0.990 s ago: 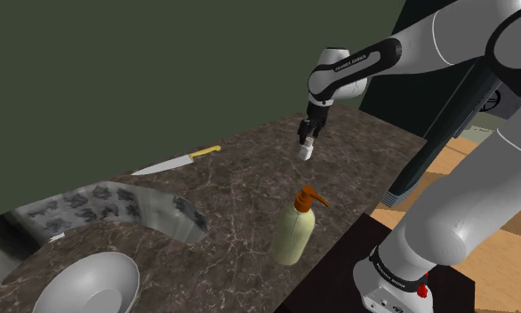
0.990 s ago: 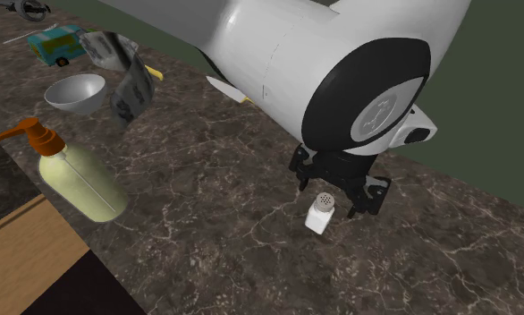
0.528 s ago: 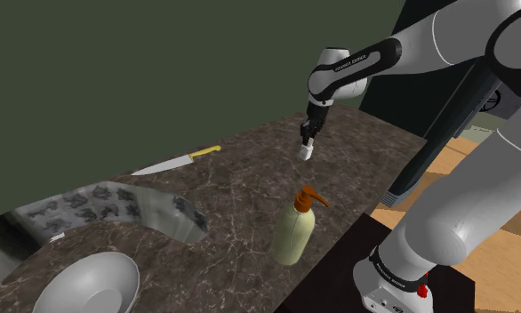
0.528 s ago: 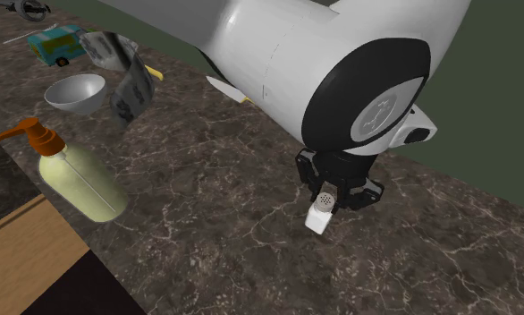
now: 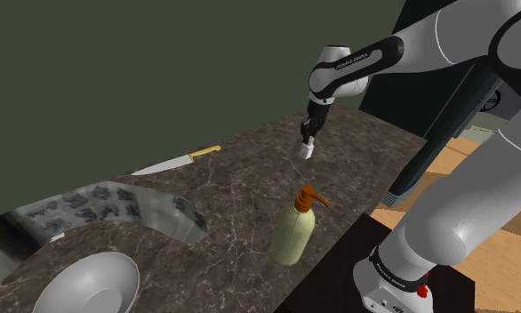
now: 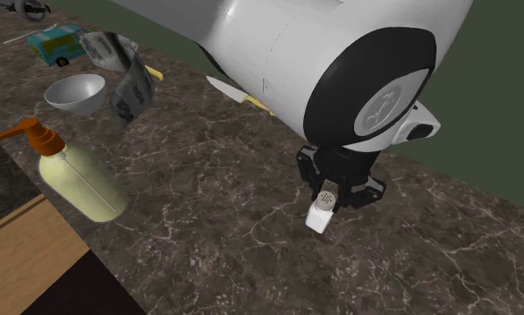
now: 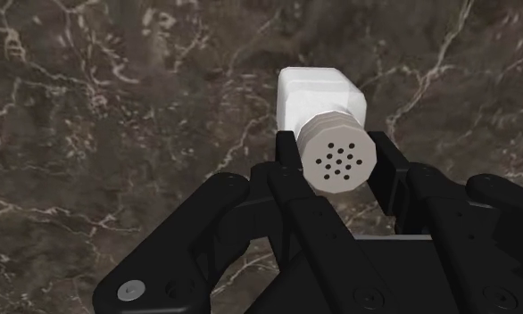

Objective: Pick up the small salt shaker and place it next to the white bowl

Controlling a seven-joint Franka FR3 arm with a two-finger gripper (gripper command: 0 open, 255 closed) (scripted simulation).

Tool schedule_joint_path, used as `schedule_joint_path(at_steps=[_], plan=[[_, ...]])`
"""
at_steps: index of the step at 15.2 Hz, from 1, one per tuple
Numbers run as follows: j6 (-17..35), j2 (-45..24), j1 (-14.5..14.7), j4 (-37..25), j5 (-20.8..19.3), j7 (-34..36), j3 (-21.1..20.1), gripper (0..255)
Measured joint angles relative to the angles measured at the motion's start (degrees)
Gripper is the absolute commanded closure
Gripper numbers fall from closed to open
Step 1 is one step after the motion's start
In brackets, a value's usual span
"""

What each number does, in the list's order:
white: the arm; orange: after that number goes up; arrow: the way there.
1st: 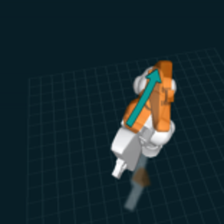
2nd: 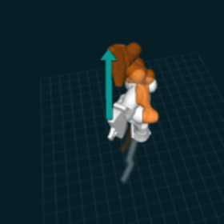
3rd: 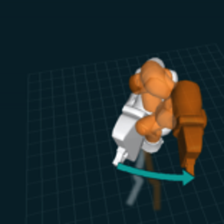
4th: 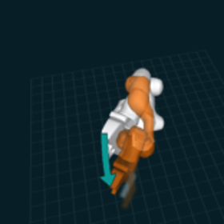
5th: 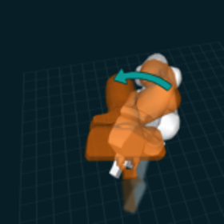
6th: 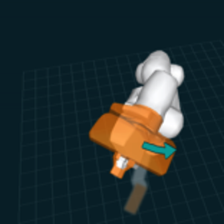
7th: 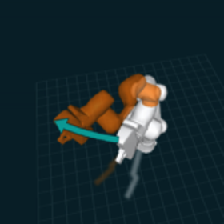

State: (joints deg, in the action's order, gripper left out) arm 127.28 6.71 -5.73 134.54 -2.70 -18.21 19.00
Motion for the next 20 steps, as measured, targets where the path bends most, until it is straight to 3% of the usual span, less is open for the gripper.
schedule_joint_path(at_steps=[20], plan=[[-15.7,6.0,0.0,-10.0,-1.4,1.3,-1.1,255]])
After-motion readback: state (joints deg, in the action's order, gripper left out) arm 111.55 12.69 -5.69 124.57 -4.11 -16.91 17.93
